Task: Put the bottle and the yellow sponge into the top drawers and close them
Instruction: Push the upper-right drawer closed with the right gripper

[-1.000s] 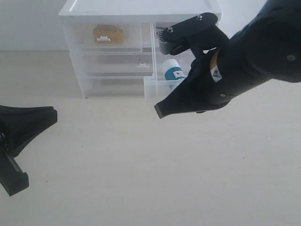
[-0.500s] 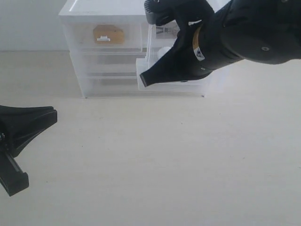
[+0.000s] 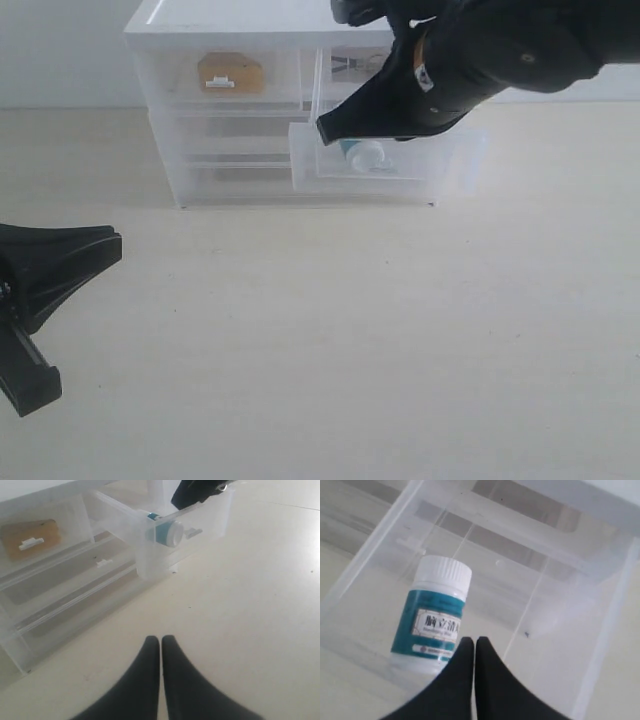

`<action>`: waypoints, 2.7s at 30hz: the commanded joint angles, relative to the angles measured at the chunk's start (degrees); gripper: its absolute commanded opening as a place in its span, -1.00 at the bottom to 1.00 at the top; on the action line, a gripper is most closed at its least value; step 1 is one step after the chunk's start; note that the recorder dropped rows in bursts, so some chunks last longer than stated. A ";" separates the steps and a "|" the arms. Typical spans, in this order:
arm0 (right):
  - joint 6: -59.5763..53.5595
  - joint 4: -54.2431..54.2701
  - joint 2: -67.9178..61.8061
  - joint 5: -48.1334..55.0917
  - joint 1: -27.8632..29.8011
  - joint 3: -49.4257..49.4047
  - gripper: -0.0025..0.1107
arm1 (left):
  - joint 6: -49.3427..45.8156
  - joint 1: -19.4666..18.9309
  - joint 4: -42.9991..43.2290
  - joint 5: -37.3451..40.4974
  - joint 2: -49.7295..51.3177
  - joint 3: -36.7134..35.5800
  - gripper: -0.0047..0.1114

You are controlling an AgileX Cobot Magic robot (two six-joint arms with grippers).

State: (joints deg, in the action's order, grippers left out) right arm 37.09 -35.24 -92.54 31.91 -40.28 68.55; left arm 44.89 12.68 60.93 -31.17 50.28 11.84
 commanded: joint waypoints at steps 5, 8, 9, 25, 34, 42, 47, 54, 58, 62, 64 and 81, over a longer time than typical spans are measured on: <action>-3.55 4.66 12.08 11.99 -7.31 0.10 -0.94 | 0.49 0.01 -0.58 -0.52 -0.11 -0.18 -0.85; -3.54 5.12 10.90 16.29 -9.10 0.10 -0.94 | 0.49 0.01 -0.58 -0.52 -0.11 -0.18 -0.85; -3.54 5.74 10.30 17.71 -9.37 0.10 -0.94 | 0.49 0.01 -0.58 -0.52 -0.11 -0.18 -0.85; 2.46 -5.84 -0.04 17.16 -9.37 0.10 -0.94 | 0.63 0.01 -0.58 -0.45 -0.11 -0.18 -0.85; 6.01 -11.66 -0.08 13.90 -9.37 0.19 -0.94 | 0.63 0.01 -0.58 -0.45 -0.11 -0.18 -0.85; 9.00 -12.45 -0.18 5.58 -4.22 0.19 -0.94 | 0.63 0.01 -0.58 -0.45 -0.11 -0.18 -0.85; 9.31 -12.46 -0.18 -4.91 -0.34 0.19 -0.94 | 0.63 0.01 -0.58 -0.45 -0.11 -0.18 -0.85; 10.28 -11.29 -3.98 -7.03 3.73 0.19 -0.94 | 0.63 0.01 -0.58 -0.15 -0.11 -0.18 -0.85; 9.81 -10.24 -2.04 -6.45 3.73 0.19 -0.94 | 0.63 0.01 -0.58 -0.15 -0.11 -0.18 -0.85; 5.86 -2.65 4.51 -1.78 3.31 0.08 -0.94 | 0.63 0.01 -0.58 -0.27 -0.11 -0.18 -0.85; 1.84 1.95 6.74 2.96 2.51 0.08 -0.94 | 0.63 0.01 -0.58 -0.27 -0.11 -0.18 -0.85; 11.15 -12.87 -3.20 -8.40 1.45 -1.39 -0.94 | 0.74 0.01 -0.58 -0.38 -0.11 -0.18 -0.85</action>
State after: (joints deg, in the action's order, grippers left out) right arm 43.00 -42.05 -93.80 25.24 -39.94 65.23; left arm 45.13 12.68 60.93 -31.17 50.28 11.84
